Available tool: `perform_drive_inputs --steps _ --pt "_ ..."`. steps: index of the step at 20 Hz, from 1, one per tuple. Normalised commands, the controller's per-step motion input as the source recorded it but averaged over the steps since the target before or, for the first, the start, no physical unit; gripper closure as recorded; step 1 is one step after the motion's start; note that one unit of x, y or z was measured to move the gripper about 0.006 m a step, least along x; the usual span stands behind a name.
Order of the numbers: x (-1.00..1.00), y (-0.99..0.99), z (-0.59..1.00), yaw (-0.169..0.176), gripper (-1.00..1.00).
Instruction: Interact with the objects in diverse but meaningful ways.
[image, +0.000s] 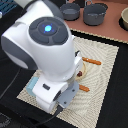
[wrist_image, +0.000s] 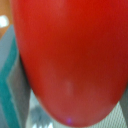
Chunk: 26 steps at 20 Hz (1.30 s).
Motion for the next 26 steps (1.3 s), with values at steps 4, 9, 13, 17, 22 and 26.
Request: perform_drive_inputs --steps 4,9,13,17,22,26 --pt "-0.31 0.82 1.0 0.098 1.0" --pt "-0.11 0.91 0.71 0.07 1.0" --pt "-0.2 0.86 0.1 0.076 1.0" --pt "-0.33 0.78 -0.1 0.091 1.0" --pt "-0.43 0.65 -0.52 0.118 1.0" --pt "-0.49 0.54 -0.75 0.15 1.0"
